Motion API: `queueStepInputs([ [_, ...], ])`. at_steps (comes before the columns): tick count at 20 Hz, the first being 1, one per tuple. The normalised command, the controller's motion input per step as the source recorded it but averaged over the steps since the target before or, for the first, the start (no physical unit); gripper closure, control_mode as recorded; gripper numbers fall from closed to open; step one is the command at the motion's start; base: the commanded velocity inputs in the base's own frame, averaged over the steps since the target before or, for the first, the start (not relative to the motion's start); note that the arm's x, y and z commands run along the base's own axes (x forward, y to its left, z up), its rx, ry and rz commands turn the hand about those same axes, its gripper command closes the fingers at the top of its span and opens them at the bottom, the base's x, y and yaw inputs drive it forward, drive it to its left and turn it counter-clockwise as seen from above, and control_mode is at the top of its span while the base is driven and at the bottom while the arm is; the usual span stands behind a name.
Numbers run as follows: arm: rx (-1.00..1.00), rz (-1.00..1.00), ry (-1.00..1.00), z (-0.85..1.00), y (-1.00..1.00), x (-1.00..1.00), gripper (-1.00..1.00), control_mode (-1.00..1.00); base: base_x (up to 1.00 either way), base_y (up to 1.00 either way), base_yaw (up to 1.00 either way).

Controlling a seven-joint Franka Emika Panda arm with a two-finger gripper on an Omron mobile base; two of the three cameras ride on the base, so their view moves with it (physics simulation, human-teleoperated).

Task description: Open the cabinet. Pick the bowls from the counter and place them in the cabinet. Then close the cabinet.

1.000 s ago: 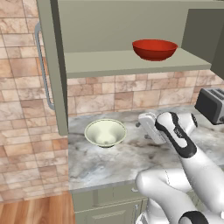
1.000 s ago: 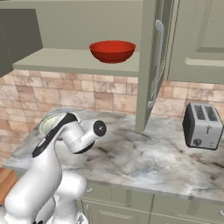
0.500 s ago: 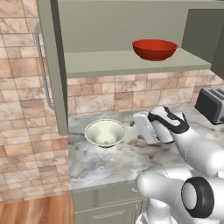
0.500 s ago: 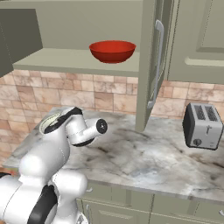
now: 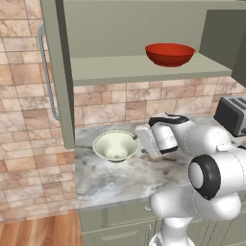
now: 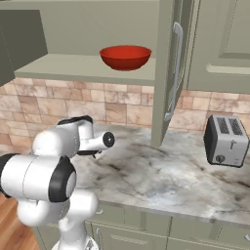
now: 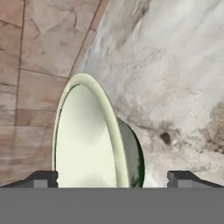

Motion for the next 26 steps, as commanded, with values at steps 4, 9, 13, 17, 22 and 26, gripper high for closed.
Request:
queueStepInputs([
  [4, 0.01, 0.02, 0.00, -0.60, 0.18, 0.25, -1.00, -1.00, 0.00, 0.00, 0.00],
  [9, 0.00, 0.01, 0.00, -0.30, 0.29, 0.36, -1.00, -1.00, 0.00, 0.00, 0.00],
  [13, 0.00, 0.01, 0.00, -0.28, 0.36, 0.37, -1.00, -1.00, 0.00, 0.00, 0.00],
  [17, 0.00, 0.00, -0.03, -0.10, 0.35, 0.11, 1.00, -1.00, 0.00, 0.00, 0.00],
  [22, 0.00, 0.00, -0.04, -0.13, 0.18, 0.00, 1.00, -1.00, 0.00, 0.00, 0.00],
  [26, -0.01, 0.00, -0.06, -0.06, 0.04, 0.00, 1.00, -1.00, 0.00, 0.00, 0.00],
])
